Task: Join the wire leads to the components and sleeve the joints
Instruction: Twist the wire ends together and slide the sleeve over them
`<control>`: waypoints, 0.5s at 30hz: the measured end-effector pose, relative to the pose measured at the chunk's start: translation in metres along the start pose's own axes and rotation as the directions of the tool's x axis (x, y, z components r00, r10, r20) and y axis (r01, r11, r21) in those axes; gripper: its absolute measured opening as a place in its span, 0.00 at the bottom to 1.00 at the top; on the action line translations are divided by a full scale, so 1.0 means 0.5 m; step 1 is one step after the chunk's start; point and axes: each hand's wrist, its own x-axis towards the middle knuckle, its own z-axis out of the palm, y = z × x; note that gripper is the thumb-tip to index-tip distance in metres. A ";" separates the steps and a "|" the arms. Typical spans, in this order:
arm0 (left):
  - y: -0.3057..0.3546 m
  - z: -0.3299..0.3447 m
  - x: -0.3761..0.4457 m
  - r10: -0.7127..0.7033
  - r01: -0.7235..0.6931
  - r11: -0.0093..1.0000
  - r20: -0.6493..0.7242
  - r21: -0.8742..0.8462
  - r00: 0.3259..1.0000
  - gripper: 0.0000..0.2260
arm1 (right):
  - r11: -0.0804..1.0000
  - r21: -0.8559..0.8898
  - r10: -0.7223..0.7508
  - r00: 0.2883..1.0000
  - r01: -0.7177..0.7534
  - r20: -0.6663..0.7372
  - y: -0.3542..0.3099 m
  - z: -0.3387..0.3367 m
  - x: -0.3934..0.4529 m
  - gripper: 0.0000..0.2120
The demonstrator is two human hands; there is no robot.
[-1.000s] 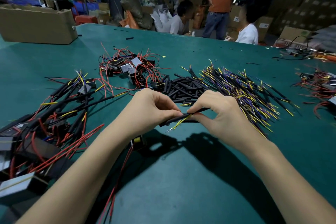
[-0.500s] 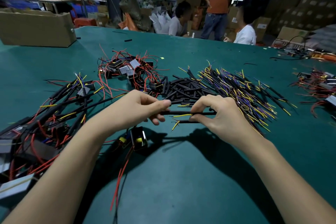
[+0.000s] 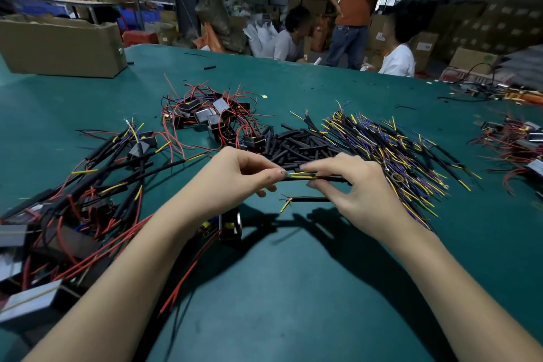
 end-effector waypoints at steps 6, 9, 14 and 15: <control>0.020 -0.005 0.000 0.220 -0.238 0.971 -0.323 -0.017 0.920 0.06 | 0.993 -0.114 -0.024 0.988 0.007 -0.150 -0.005 -0.020 0.022 0.05; 0.044 -0.010 -0.004 0.237 -0.277 0.897 -0.155 -0.346 0.959 0.11 | 0.979 -0.168 0.066 0.965 -0.112 -0.254 0.001 -0.045 0.041 0.05; 0.035 0.030 -0.020 0.130 0.068 0.934 0.509 -0.351 0.851 0.07 | 0.956 -0.197 0.143 0.931 -0.217 -0.336 -0.005 -0.096 0.092 0.07; 0.030 0.045 -0.022 0.097 0.079 0.952 0.533 -0.297 0.840 0.06 | 0.959 -0.183 0.147 0.932 -0.216 -0.330 -0.012 -0.102 0.105 0.07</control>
